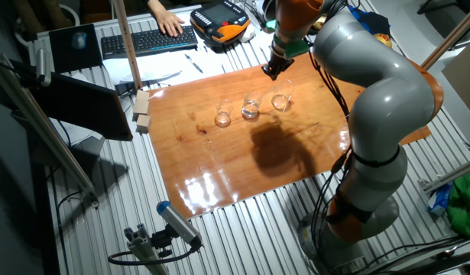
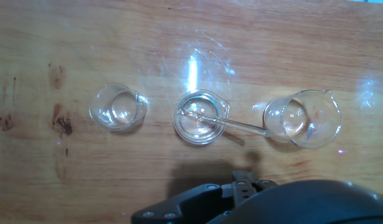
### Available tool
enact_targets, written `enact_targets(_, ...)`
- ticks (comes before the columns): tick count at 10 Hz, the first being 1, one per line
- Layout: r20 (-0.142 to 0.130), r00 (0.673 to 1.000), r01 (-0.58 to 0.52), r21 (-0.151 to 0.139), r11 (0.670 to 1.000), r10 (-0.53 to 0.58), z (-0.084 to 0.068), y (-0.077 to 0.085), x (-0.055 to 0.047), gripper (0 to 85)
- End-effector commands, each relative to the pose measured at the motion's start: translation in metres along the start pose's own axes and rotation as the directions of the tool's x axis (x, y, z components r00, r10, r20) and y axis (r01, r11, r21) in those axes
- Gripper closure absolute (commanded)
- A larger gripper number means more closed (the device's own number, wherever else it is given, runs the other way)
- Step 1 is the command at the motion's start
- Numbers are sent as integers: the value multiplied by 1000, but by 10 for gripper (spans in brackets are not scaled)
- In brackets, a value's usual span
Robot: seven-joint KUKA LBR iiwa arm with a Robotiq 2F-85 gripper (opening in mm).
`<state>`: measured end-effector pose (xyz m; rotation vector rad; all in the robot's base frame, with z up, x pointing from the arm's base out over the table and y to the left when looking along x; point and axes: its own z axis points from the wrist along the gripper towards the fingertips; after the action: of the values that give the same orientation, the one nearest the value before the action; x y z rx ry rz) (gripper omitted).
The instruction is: Stir the beaker with a glass rod
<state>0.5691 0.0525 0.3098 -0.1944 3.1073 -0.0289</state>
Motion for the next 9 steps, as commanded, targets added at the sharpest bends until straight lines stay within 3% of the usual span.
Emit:
enact_targets(1, 2, 1000, 0, -1, 1000, 0, 3, -1, 0, 850)
enact_targets(4, 26, 999, -22, -40, 999, 24, 25, -2, 2, 850)
enact_targets(6, 2, 999, -44, -37, 998, 44, 25, -1, 2, 850)
enact_targets(9, -2, 997, -77, -23, 997, 77, 26, -2, 3, 850)
